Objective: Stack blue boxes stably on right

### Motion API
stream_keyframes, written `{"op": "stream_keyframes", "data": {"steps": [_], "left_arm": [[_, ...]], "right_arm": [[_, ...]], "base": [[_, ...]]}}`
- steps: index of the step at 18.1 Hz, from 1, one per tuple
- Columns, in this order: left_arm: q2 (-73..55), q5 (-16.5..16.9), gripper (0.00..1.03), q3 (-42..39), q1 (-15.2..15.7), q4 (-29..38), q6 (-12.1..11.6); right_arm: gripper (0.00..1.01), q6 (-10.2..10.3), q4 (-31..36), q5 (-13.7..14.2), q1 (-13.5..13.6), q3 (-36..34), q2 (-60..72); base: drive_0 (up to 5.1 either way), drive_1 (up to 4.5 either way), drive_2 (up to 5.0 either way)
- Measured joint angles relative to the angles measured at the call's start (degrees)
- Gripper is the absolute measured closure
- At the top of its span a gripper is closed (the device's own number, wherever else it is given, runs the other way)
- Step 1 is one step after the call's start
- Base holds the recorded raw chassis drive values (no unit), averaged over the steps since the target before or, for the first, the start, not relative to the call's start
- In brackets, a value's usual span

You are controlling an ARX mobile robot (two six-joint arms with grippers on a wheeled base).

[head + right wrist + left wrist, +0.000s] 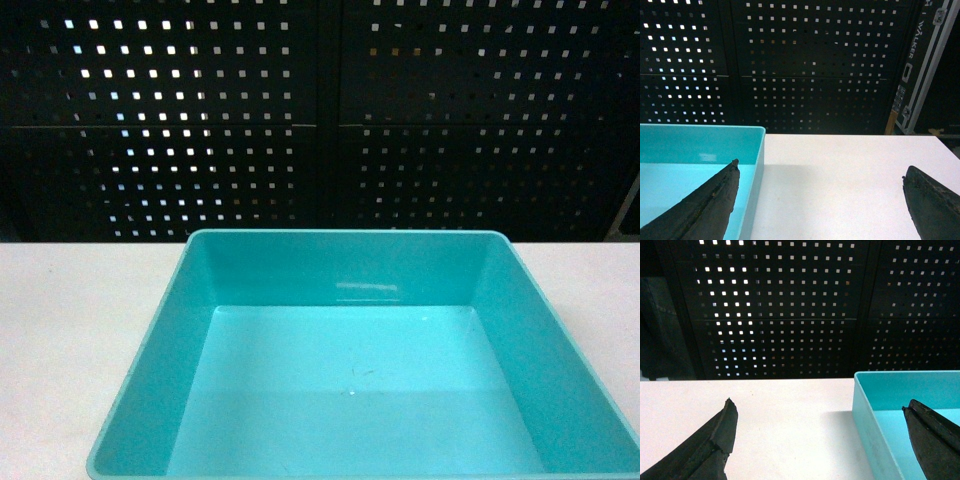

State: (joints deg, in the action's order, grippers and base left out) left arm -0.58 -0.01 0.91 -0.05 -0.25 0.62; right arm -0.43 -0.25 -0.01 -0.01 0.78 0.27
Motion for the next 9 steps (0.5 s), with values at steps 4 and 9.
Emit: {"op": "stream_keyframes", "data": {"steps": [4,9], "left_arm": [[0.00,0.00,0.05,0.00,0.00,0.00,0.00],[0.00,0.00,0.05,0.00,0.00,0.00,0.00]], "right_arm": [[0.03,0.00,0.00,0.00,0.00,0.00,0.00],[0.03,0.00,0.00,0.00,0.00,0.00,0.00]], "base": [[0.0,0.00,0.0],[0.0,0.00,0.0]]}}
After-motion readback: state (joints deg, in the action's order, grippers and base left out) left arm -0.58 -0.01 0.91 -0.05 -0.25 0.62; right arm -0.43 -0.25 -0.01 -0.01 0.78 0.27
